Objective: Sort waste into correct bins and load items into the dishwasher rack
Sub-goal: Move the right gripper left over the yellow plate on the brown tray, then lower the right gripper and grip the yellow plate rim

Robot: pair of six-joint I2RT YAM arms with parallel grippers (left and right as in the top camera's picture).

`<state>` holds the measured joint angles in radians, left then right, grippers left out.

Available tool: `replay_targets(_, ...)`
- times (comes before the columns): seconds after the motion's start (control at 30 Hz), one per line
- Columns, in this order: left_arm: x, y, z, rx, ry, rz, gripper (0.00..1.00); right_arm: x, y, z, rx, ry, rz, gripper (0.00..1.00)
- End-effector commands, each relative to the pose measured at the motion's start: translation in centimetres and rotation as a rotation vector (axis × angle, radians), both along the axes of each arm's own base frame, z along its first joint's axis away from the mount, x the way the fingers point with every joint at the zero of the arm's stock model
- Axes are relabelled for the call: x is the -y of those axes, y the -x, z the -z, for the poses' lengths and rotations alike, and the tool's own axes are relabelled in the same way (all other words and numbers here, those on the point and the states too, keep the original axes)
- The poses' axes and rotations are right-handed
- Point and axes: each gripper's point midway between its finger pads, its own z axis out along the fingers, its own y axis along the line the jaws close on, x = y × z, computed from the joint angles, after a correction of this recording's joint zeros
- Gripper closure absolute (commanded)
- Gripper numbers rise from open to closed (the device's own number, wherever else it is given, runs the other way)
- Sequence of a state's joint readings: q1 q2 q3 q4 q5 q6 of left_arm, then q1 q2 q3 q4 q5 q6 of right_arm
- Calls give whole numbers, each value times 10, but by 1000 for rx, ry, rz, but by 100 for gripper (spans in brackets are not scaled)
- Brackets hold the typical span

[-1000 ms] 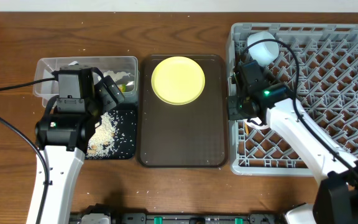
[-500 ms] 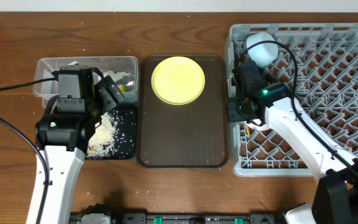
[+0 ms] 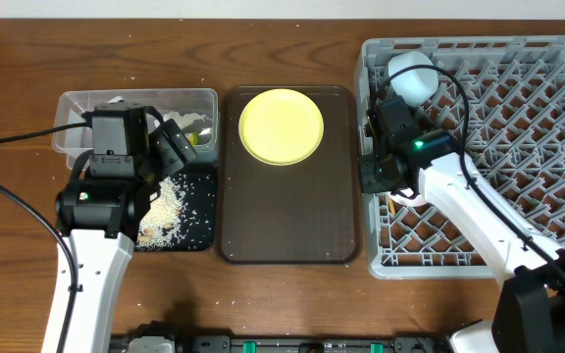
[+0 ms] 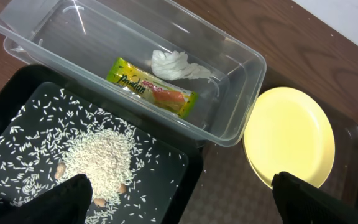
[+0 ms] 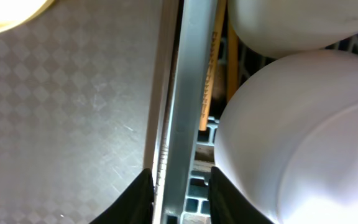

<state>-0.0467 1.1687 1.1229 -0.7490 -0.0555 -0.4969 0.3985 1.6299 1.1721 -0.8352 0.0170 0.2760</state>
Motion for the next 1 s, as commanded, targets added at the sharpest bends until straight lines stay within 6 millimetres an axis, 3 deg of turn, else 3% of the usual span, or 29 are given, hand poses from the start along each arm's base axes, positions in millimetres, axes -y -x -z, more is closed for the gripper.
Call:
replay_targets(0.0,-2,-1,-7,17,-7,-3,5,-5,-18,-26,75,13,-26,71)
replay_targets(0.17,-2,-1,-7,17,-7,-3,5,-22,-37,-69,150,-56,-44,71)
replay_targets(0.33,-2,-1,-7,17,-7,-3,5,-64,-43,-90,208,-209,-128,73)
replay_targets(0.53,-2,-1,-7,17,-7,-3,4,-87,-53,-93,287,-214,-167,74)
replay_targets(0.73,-2,-1,-7,17,-7,-3,5,-92,-69,-83,354,-123,-151,72)
replay_targets(0.97,-2,-1,-7,17,-7,-3,5,-98,-107,-60,440,-76,-107,71)
